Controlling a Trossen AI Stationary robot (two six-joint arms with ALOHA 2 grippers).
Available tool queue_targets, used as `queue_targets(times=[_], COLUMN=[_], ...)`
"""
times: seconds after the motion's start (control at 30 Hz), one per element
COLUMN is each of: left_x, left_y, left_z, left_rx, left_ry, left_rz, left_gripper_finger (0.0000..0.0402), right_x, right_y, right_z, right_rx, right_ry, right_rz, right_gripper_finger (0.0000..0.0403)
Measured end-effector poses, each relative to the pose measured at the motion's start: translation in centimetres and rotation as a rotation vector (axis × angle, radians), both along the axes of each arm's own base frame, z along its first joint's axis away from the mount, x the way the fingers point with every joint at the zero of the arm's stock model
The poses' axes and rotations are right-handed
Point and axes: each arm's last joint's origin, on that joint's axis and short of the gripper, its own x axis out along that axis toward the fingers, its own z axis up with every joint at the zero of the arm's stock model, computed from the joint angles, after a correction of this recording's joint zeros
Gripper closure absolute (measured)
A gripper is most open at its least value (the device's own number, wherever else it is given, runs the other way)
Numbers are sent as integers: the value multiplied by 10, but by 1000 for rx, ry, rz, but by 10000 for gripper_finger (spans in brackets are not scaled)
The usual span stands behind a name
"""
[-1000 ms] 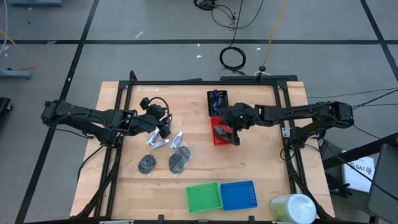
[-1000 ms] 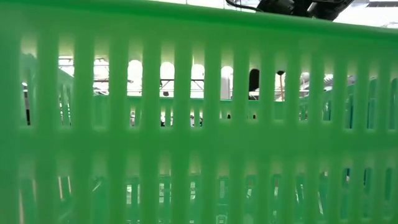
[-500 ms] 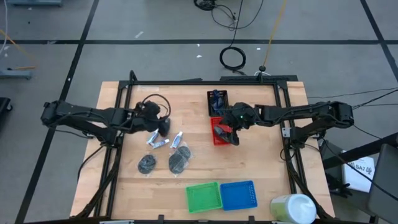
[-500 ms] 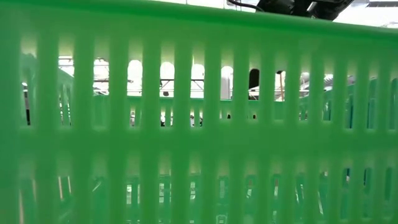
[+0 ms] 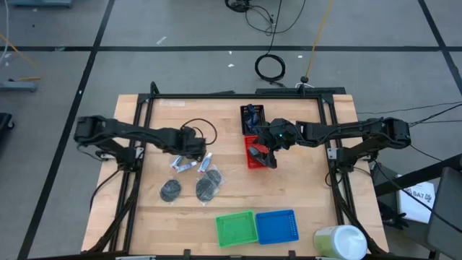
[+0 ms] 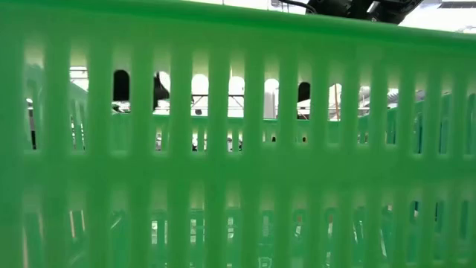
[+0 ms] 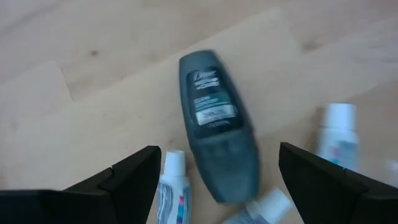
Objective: Pick & Place Travel size toiletries
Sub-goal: Put the gray deodorant into the red bin
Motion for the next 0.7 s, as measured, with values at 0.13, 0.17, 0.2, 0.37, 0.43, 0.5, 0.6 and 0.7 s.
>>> queue_targets(times=[0.13, 0.17, 0.2, 0.37, 0.43, 0.5, 0.6, 0.7], left_x=[7, 8, 9, 14, 15, 16, 15, 15], left_y=[11, 13, 15, 23, 24, 25, 25, 25], left_z=[-22, -27, -31, -48, -52, -53, -52, -51], left_rx=[-50, -61, -71, -121, -128, -125, -111, -109], left_ry=[80, 95, 108, 169, 180, 181, 184, 189], left_rz=[41, 43, 48, 45, 19, 5, -3, -37], left_gripper_finger=[85, 87, 90, 102, 106, 110, 123, 150], right_x=[0, 0, 0, 0, 0, 0, 0, 0], right_y=[0, 0, 0, 0, 0, 0, 0, 0], right_z=[0, 0, 0, 0, 0, 0, 0, 0], right_rx=[0, 0, 0, 0, 1, 1, 0, 1], right_ry=[1, 1, 1, 1, 1, 1, 1, 1], right_rz=[0, 0, 0, 0, 0, 0, 0, 0], right_gripper_finger=[129, 129, 129, 129, 129, 129, 129, 129])
